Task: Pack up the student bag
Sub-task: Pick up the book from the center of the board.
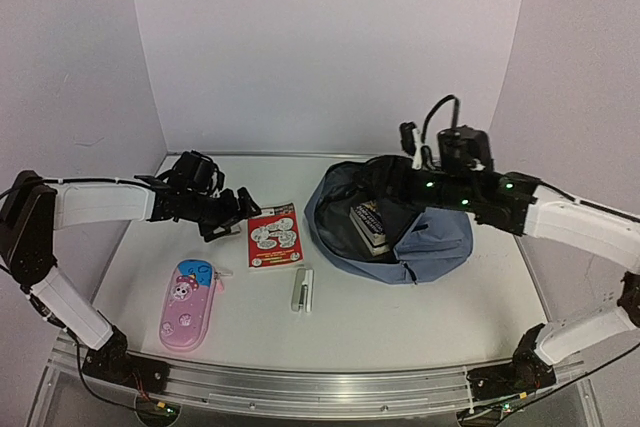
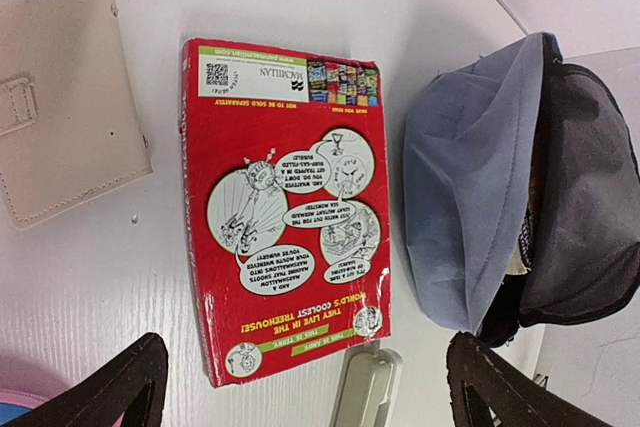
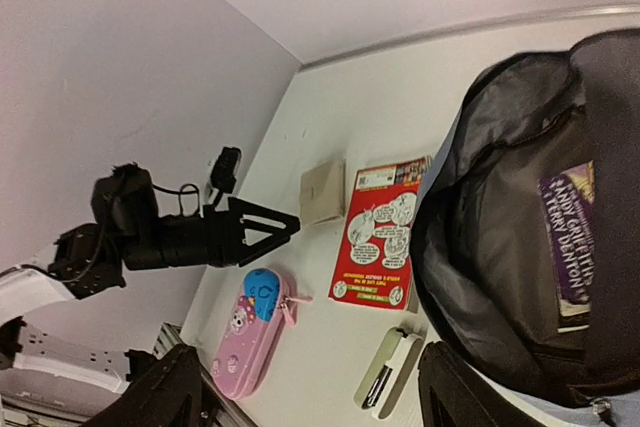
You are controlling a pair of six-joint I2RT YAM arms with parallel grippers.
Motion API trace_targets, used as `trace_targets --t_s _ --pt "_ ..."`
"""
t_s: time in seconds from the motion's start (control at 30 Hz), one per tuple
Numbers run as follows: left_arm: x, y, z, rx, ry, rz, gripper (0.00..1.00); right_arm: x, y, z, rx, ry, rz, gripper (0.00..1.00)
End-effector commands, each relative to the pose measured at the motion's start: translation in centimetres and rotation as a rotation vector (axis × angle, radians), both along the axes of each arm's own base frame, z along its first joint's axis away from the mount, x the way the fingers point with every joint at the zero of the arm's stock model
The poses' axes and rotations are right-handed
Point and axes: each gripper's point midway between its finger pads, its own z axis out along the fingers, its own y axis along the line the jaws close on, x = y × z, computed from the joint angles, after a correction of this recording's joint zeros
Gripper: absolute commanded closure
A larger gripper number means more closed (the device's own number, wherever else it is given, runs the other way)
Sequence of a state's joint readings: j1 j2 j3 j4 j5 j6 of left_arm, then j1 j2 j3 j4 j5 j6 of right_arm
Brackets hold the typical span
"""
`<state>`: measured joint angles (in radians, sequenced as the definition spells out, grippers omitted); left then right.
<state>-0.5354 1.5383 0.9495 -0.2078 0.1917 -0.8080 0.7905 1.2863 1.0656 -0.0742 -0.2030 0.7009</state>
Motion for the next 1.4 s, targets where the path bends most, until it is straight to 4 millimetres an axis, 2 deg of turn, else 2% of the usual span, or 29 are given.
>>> trace_targets --t_s 0.0,0.07,0.23,0.3,0.43,0.73,0.87,1.17,1.37 --pt "0.4 -0.2 -0.6 -0.041 0.011 0.004 0.03 -0.1 6.9 -3.4 -0.067 0.022 -0.012 0.29" --pt "0.2 -0.1 -1.1 -0.043 0.020 0.005 0.03 0.0 9.3 -6.3 -0.128 0.041 -0.026 0.32" --pt "0.0 -0.1 -2.2 -0.047 0.048 0.004 0.03 0.5 13.6 -11.6 -0.216 0.093 -0.013 0.37" --pt "0.0 -0.2 -2.7 -0.050 0.061 0.001 0.03 0.7 14.7 -13.6 -0.254 0.118 -0.013 0.43" --pt "0.2 -0.7 -2.8 -0.068 0.070 -0.008 0.03 1.7 14.8 -17.5 -0.341 0.154 -0.073 0.48" --pt "0.4 -1.1 -4.2 -0.059 0.103 -0.021 0.04 4.0 14.7 -21.5 -0.414 0.189 -0.146 0.48" --pt "0.2 -1.3 -5.2 -0.059 0.127 -0.029 0.04 4.6 15.1 -22.6 -0.417 0.209 -0.134 0.49" --pt "-0.6 -1.7 -6.9 -0.108 0.181 -0.023 0.14 5.0 15.0 -25.1 -0.435 0.252 -0.121 0.50" --pt "-1.2 -2.0 -7.6 -0.134 0.209 -0.030 0.20 4.5 16.5 -25.9 -0.408 0.268 -0.054 0.50"
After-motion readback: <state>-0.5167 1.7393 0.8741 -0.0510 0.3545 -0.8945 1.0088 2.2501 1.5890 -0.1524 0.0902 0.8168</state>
